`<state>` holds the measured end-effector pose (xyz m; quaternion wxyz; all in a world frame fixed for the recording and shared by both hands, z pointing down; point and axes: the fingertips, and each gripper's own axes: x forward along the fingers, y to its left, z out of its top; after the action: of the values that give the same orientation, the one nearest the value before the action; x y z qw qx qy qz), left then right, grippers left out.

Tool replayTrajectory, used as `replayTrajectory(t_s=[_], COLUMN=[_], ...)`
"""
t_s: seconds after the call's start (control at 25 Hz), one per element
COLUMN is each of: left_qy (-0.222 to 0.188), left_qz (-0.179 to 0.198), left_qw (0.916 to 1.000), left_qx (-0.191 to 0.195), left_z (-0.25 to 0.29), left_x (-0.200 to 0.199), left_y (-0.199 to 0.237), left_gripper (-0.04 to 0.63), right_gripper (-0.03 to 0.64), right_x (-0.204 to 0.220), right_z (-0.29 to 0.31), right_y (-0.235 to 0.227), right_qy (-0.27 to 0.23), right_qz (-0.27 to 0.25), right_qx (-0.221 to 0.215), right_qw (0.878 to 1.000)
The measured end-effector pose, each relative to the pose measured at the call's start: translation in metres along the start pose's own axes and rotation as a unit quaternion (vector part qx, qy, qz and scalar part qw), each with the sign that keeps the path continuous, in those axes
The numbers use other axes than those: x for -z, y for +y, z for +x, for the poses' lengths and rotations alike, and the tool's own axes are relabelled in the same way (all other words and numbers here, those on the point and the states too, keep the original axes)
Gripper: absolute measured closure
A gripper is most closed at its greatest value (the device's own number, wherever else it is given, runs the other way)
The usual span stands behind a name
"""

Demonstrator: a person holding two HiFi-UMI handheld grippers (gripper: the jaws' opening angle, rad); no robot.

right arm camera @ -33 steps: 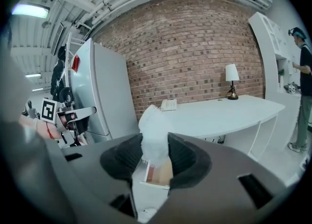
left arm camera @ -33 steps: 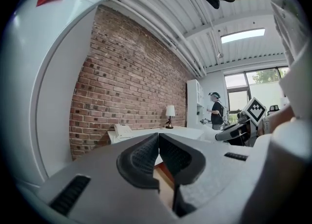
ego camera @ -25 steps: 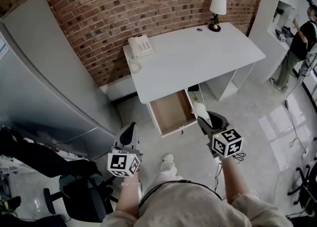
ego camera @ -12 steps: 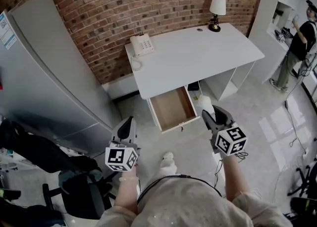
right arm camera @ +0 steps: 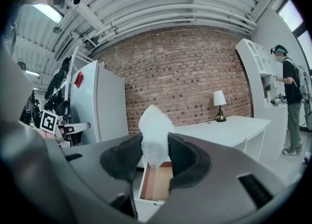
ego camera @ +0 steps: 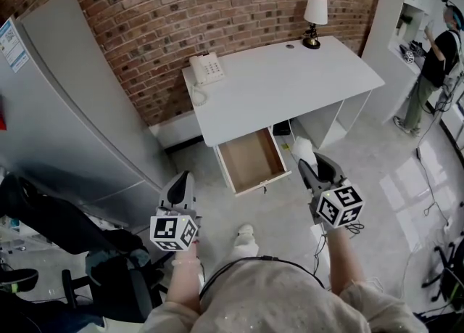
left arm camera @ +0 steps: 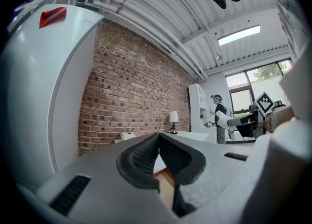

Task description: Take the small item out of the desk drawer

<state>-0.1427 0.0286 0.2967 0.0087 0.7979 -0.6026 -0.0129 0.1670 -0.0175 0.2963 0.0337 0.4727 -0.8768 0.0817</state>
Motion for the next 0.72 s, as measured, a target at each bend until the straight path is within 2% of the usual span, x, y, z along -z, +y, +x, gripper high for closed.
replayTrajectory(t_s=[0.72], left_qy=[0.005], left_qz=[0.002], left_qw=[1.0], left_qx=[-0.004], left_z=[0.003], left_x=[-0.003], left_y=[-0.007], left_gripper=[0.591], right_gripper=[0.453], right_x=[-0.007], right_z=[-0.016], right_y=[-0.019], right_qy=[-0.02], right_qz=[0.012], right_qx=[0.002], right_qw=[1.0])
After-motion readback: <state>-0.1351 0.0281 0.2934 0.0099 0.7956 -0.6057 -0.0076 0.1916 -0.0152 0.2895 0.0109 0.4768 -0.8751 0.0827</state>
